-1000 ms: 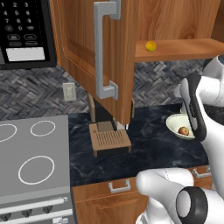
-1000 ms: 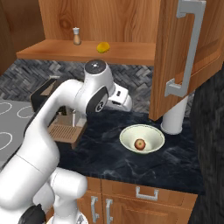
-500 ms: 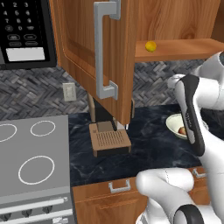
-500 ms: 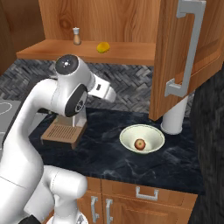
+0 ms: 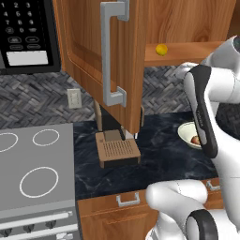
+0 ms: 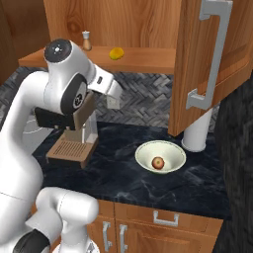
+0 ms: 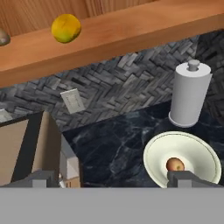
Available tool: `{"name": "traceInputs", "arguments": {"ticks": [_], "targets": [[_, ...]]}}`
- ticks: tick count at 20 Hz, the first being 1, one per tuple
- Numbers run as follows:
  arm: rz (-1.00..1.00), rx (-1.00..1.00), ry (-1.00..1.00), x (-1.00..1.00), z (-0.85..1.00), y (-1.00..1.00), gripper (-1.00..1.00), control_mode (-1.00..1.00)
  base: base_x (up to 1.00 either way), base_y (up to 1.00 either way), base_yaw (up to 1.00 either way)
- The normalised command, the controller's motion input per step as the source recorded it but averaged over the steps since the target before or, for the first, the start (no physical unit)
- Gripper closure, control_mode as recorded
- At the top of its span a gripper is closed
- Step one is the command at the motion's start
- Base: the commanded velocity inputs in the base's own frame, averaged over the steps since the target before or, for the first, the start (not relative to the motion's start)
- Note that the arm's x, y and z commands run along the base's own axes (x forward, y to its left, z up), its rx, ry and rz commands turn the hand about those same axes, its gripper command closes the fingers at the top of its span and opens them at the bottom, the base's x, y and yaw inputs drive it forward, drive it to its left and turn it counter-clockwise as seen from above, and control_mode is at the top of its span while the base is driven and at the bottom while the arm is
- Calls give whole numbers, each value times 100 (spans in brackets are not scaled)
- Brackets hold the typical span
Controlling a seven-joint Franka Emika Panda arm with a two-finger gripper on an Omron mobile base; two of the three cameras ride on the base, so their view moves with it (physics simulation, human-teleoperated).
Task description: Open the cabinet. Pick the apple and mango from the cabinet and place them into the bowl. Then close the cabinet.
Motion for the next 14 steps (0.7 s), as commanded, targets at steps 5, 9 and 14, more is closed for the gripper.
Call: {"name": "traceInputs", "arguments": {"ticks": [5, 9, 14], "targets": [[0, 0, -6, 0, 31, 12, -100, -100, 0, 0, 0], [0, 0, -12, 0, 28, 21, -100, -100, 0, 0, 0], [0, 0, -7, 1, 23, 22, -100, -100, 0, 0, 0]]}}
